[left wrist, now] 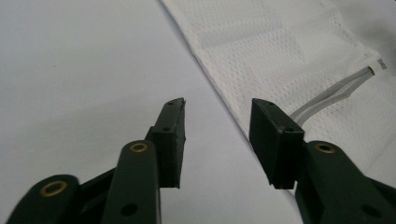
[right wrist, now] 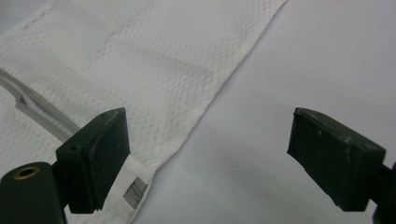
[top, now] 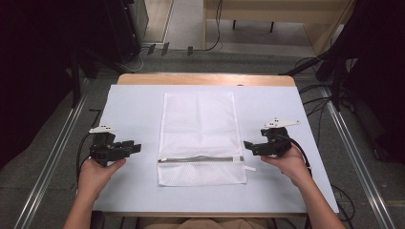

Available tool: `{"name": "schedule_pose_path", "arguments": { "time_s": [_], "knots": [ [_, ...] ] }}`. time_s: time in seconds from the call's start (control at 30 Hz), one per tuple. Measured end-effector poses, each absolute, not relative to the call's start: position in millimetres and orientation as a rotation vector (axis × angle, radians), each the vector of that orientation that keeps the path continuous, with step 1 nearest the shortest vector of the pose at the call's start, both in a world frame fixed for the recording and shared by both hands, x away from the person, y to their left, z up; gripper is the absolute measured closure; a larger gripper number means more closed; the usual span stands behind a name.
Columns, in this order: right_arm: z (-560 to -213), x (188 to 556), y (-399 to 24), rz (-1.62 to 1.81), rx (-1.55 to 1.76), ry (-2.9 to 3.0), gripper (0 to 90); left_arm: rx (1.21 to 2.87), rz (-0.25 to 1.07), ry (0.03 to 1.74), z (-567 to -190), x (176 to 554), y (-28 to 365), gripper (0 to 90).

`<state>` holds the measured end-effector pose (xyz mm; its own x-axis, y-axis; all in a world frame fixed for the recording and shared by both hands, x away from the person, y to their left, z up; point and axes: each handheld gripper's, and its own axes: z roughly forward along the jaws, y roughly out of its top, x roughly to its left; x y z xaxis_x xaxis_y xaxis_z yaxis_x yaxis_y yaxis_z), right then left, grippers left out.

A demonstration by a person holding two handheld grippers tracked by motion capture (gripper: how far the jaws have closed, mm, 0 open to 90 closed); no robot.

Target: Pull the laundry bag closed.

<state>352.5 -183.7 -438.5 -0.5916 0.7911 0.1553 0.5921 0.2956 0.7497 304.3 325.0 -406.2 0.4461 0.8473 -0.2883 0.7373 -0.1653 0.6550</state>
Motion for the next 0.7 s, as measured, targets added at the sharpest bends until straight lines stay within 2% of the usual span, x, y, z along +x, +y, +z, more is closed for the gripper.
{"name": "schedule_pose_path", "arguments": {
  "time_s": [0.03, 0.23, 0.5, 0.7],
  "knots": [
    [-438.7, 352.8, -183.9, 1.176, 1.268, 2.318, 15.1, 1.938, 0.181, 1.333, -406.5, 304.9, 324.8, 50.4],
    [-435.9, 352.0, -183.8, 1.186, 1.251, 2.292, 20.9, 1.961, 0.15, 1.339, -410.2, 307.7, 324.7, 43.8],
    [-437.8, 352.4, -183.9, 1.186, 1.263, 2.309, 25.8, 1.966, 0.154, 1.318, -413.3, 309.4, 322.9, 42.3],
    [-437.7, 351.7, -183.6, 1.189, 1.263, 2.306, 29.9, 1.972, 0.138, 1.303, -414.8, 311.4, 319.6, 37.5]
  ]
}}
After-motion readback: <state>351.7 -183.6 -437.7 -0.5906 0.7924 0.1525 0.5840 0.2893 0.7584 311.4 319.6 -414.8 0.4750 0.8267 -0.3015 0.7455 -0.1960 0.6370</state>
